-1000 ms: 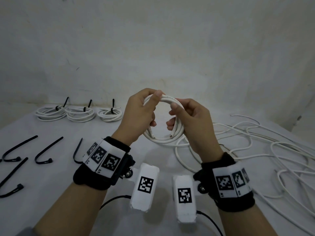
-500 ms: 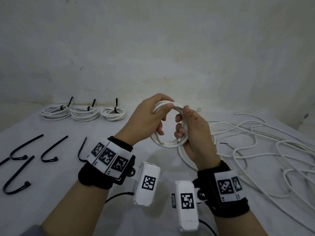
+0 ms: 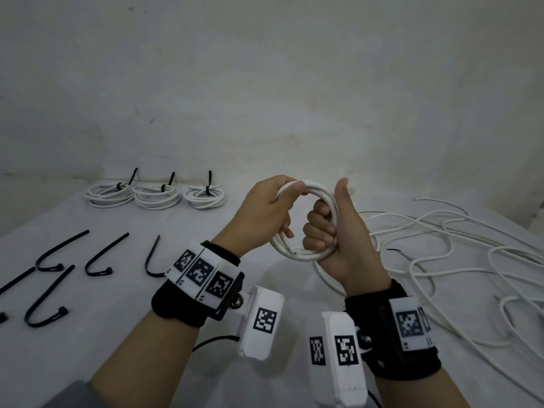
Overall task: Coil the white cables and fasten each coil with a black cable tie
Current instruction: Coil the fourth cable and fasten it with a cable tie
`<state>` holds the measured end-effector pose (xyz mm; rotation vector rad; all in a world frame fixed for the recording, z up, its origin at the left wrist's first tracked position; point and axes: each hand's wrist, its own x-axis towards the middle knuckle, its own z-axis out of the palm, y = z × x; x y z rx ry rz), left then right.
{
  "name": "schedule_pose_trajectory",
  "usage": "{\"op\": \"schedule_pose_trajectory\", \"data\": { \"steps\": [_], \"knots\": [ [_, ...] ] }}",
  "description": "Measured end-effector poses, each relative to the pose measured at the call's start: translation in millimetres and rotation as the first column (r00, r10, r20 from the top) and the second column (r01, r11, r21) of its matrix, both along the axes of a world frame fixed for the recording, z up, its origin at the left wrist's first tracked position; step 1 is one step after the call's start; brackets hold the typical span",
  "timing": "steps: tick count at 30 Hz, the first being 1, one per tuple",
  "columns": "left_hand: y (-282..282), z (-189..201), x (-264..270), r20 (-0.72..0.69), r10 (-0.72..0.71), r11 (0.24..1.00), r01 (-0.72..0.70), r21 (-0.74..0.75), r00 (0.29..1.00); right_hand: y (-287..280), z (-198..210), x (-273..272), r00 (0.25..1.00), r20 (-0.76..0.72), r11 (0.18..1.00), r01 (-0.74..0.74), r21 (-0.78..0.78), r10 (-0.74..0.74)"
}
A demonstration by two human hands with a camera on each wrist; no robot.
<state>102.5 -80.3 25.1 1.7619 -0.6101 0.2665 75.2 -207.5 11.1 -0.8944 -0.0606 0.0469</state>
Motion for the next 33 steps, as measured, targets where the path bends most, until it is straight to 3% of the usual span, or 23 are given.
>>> {"op": "schedule_pose_trajectory", "data": {
  "steps": [5,9,12,15,17,19,21,24,30,32,33],
  "knots": [
    [5,-3,-3,-0.124,-0.085,0.996,0.081,-0.032,0.989,4,-2,0,0.998,-0.036,0.999,0.046,-0.007,-0.047],
    [24,-4,-9,-0.188,-0.089,0.993,0.103,0.063,0.978,12,-8,0,0.997,-0.073,0.999,0.035,0.002,-0.035],
    [54,-4,-3,-0.321,0.021,0.995,0.012,0.102,0.947,12,-11,3,0.996,-0.09,0.999,0.007,0.038,-0.004],
    [100,-11,18,-0.427,0.282,0.956,-0.215,0.198,0.859,8,-12,5,0.995,-0.101,0.997,0.002,0.079,0.006],
    [133,-22,30,-0.41,0.499,0.835,-0.299,0.461,0.763,8,-13,6,0.995,-0.104,0.996,0.006,0.092,0.004],
    [157,-35,38,-0.292,0.671,0.606,-0.277,0.745,0.682,9,-14,5,0.995,-0.098,0.996,-0.001,0.085,0.009],
    [169,-44,39,-0.2,0.737,0.431,-0.221,0.875,0.646,11,-15,5,0.995,-0.095,0.998,-0.008,0.067,0.014],
    [170,-50,37,-0.162,0.734,0.318,-0.124,0.94,0.659,12,-16,5,0.995,-0.1,0.999,-0.006,0.047,0.011],
    [176,-58,38,-0.125,0.737,0.28,-0.131,0.951,0.665,14,-16,5,0.992,-0.129,0.999,-0.008,0.051,0.015],
    [174,-55,37,-0.164,0.725,0.346,-0.149,0.926,0.668,14,-18,6,0.992,-0.123,0.999,0.006,0.043,-0.001],
    [171,-51,36,-0.22,0.71,0.429,-0.164,0.888,0.669,14,-18,7,0.993,-0.118,0.999,0.016,0.04,-0.011]
  ]
}}
